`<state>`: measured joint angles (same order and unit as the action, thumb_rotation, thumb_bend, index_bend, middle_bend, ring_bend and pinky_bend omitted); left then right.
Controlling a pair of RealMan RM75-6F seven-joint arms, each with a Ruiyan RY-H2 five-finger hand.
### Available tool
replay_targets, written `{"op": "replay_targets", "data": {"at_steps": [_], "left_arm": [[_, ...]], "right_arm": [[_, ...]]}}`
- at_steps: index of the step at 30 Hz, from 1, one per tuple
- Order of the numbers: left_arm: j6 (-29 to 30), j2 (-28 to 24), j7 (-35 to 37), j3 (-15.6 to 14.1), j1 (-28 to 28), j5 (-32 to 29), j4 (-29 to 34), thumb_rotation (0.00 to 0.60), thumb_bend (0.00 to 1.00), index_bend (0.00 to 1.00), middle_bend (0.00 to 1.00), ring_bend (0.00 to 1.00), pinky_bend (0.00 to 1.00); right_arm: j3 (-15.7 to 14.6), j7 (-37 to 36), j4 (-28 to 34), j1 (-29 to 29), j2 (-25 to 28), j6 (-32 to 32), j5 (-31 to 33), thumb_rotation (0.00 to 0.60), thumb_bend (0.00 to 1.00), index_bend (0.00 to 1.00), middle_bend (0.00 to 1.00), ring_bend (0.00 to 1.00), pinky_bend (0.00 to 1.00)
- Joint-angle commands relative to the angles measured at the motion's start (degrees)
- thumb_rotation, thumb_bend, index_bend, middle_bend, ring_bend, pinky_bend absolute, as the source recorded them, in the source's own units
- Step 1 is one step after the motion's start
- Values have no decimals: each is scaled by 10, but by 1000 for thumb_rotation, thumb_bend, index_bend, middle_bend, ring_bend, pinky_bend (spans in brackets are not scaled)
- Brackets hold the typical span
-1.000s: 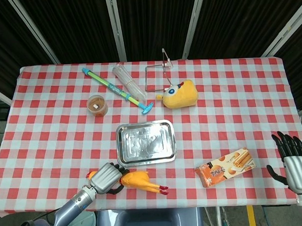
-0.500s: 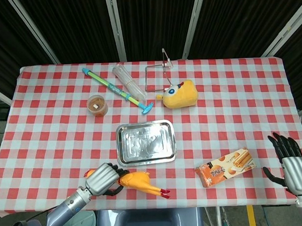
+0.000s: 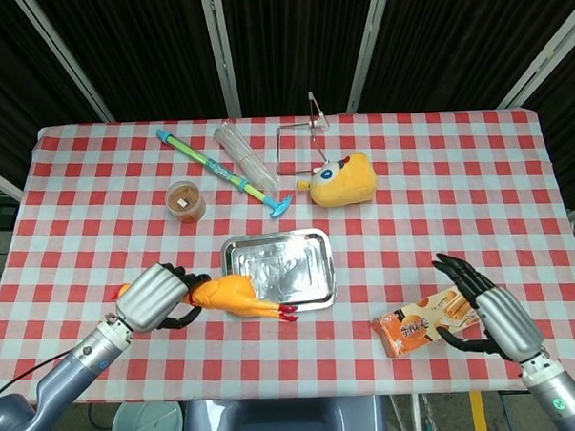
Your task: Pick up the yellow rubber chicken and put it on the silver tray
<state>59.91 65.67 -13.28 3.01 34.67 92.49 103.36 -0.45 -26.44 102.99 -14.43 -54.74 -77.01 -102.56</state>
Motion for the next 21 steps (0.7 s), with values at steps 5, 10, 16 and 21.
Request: {"op": "replay_targets", "data": {"at_steps": [5,10,16,21], "left_arm": [[-92,-51,-44,72,71,-125,33,600,795,492,575,538,642],[-146,-41,-76,99,120,-203,36,600,795,492,584,536,627],[-179,-9,-154,110,188,-288,30,600,794,495,587,536,624],[-187,27,-199,106,237,-362,27,600,794,498,588,536,624]], "right_arm": [[28,-43,57,-79,23,96,38,600,294,0,32,43,187],[56,-31,66,-113,13,151,111,600,238,0,32,21,138],[85,-1,55,-153,-15,202,184,600,238,0,32,20,135],[100,54,58,-171,-41,220,243,600,237,0,32,20,136]]}}
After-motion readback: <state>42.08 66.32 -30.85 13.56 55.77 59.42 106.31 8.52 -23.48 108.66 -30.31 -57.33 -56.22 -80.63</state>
